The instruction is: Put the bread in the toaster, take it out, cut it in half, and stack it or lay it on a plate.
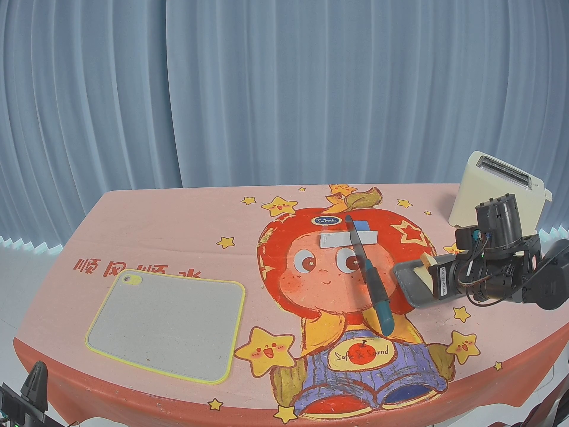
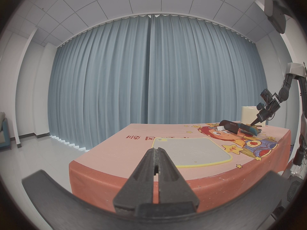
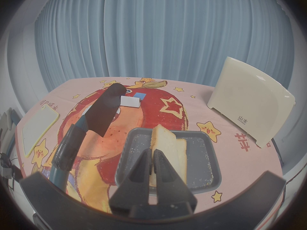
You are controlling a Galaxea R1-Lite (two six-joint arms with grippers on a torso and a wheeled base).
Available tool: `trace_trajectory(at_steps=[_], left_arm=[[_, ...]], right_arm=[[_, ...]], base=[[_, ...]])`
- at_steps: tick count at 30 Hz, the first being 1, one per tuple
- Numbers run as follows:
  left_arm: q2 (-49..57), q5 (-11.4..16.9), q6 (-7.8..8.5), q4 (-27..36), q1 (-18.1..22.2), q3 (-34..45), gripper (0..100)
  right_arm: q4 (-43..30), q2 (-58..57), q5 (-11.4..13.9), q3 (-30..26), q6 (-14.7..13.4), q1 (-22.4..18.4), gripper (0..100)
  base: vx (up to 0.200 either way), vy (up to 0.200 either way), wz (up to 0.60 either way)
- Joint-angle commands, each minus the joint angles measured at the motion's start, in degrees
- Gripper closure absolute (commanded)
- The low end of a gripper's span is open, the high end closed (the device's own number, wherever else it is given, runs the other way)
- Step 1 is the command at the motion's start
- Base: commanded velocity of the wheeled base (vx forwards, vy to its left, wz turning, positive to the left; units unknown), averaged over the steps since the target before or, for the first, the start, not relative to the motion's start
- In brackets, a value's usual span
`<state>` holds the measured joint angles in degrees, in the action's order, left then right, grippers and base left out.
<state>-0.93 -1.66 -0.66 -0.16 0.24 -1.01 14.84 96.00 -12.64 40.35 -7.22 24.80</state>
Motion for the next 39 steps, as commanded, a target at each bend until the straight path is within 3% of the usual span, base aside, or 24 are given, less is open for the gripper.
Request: trace_trajectory(at_steps=[1, 7, 8, 39], left_arm=[[0.9, 0.0, -0.04, 0.0, 0.0, 1.0, 100], [0.9, 0.0, -0.04, 0.0, 0.0, 1.0, 100], [0.9, 0.0, -0.04, 0.0, 0.0, 1.0, 100], [0.9, 0.0, -0.04, 0.0, 0.0, 1.0, 100]], right_arm=[[0.0, 0.7, 0.0, 0.1, 0.0, -0.4, 100], [0.0, 0.9, 0.0, -0.2, -0.1, 0.2, 100], [0.0, 0.8, 0.0, -0.3, -0.1, 0.3, 0], [2.2, 0.2, -1.2, -0.3, -0.4, 0.3, 0]], base=[[0.000, 0.000, 0.00], [0.000, 0.000, 0.00], [0.000, 0.000, 0.00], [0.000, 0.000, 0.00]])
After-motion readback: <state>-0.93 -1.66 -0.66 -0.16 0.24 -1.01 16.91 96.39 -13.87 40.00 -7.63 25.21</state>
